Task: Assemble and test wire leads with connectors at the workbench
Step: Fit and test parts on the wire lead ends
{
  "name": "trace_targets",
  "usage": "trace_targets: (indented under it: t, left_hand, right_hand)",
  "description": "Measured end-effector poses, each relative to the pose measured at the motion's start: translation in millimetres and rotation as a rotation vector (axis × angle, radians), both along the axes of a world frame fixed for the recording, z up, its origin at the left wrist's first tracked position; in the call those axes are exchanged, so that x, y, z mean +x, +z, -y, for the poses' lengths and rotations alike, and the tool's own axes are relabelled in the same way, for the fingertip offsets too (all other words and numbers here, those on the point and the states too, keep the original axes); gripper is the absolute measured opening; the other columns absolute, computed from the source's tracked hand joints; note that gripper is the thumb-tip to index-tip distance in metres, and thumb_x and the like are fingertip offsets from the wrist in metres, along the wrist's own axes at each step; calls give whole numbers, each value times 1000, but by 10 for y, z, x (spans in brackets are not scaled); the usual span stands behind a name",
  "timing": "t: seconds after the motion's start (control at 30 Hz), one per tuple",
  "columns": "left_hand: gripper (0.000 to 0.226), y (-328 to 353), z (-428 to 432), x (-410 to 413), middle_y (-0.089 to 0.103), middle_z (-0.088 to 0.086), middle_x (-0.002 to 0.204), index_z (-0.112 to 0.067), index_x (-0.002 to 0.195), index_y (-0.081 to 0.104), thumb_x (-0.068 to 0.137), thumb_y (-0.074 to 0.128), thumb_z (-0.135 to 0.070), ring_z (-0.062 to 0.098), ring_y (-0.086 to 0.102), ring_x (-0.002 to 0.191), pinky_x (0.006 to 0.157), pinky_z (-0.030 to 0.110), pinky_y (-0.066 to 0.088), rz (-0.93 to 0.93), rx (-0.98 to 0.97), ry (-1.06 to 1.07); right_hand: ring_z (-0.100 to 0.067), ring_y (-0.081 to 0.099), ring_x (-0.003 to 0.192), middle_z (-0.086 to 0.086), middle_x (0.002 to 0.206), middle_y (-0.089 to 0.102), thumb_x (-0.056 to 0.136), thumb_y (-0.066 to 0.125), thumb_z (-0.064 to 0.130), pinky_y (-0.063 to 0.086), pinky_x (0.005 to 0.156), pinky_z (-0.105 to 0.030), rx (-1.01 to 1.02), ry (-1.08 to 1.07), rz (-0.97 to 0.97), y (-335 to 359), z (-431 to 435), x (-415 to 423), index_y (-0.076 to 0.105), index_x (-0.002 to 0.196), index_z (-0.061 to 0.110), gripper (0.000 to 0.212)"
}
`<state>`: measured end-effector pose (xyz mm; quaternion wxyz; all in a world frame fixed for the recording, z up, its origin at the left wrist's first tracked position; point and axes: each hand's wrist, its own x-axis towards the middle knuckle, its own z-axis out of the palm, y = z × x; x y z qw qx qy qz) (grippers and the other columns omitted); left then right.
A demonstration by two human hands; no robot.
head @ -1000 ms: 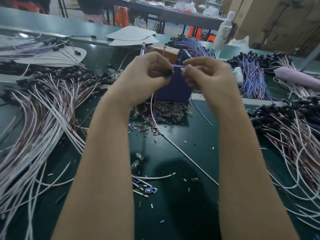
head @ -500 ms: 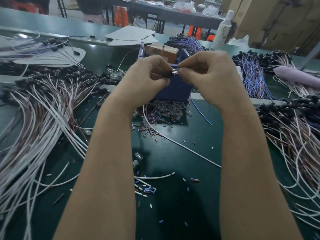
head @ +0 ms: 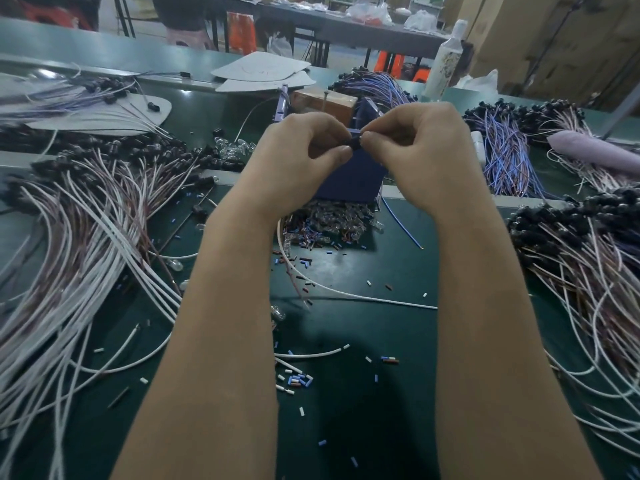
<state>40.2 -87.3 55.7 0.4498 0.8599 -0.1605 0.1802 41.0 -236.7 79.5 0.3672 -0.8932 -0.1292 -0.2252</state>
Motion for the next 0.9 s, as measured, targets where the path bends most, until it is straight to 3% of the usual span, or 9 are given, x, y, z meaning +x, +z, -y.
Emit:
trace_targets:
  t: [0.1, 0.27, 0.47, 0.57, 0.63, 0.7, 0.8, 0.9]
  left_hand:
    - [12, -29, -3, -10, 64, -12, 79, -20, 100, 67, 90, 63, -24, 7, 60, 81, 77, 18, 44, -15, 35, -1]
    - [11, -37, 14, -10, 64, -7, 82, -19, 98, 67, 88, 65, -21, 11, 60, 86, 83, 23, 46, -3, 36, -27]
    - [8, -40, 24, 11, 65, -6, 82, -19, 94, 67, 87, 66, -21, 7, 59, 81, 76, 17, 44, 16, 58, -15]
    - [7, -18, -4, 17, 60, -12, 76, -16, 93, 67, 87, 66, -19, 0, 55, 72, 68, 7, 39, 49, 60, -9]
    - [6, -17, -3, 14, 61, -10, 76, -17, 92, 67, 87, 65, -18, 1, 55, 71, 69, 9, 40, 62, 26, -16]
    - [5, -30, 6, 17, 63, -7, 77, -19, 92, 66, 87, 65, -20, 5, 56, 73, 70, 13, 41, 56, -17, -13]
    - [5, -43, 10, 30, 62, -12, 75, -21, 92, 65, 87, 66, -20, 0, 56, 71, 64, 6, 37, 45, -63, 1]
    - [4, -37, -1, 35, 62, -13, 73, -22, 89, 65, 86, 67, -20, 0, 55, 70, 64, 7, 38, 52, -45, 12]
  right_hand:
    - [-7, 60, 74, 5, 79, 65, 87, 66, 20, 45, 67, -13, -37, 6, -38, -18, 40, -1, 73, 90, 21, 8]
    - [-7, 57, 74, 3, 80, 64, 86, 67, 20, 40, 64, -13, -92, 16, -47, -11, 85, 12, 73, 87, 23, 7]
    - [-7, 59, 74, 5, 76, 64, 85, 67, 19, 41, 64, -12, -80, 21, -41, -47, 75, 42, 74, 88, 21, 8]
    - [-8, 60, 70, 2, 74, 68, 85, 68, 16, 50, 69, -22, 93, 96, -93, -100, 61, 50, 72, 85, 21, 6]
    - [-9, 59, 67, -5, 76, 69, 86, 68, 15, 51, 69, -26, 245, 149, -117, -143, 53, 54, 72, 87, 18, 6]
    - [-8, 58, 66, -8, 77, 70, 87, 67, 14, 51, 67, -22, 407, 176, -139, -185, 36, 61, 72, 91, 14, 7]
    - [-8, 61, 62, -2, 70, 69, 87, 67, 12, 51, 64, -19, 630, 195, -209, -207, 16, 83, 70, 89, 9, 5]
    - [-5, 61, 58, 1, 65, 68, 86, 68, 11, 50, 61, -18, 642, 191, -217, -208, 0, 105, 67, 79, 12, 7]
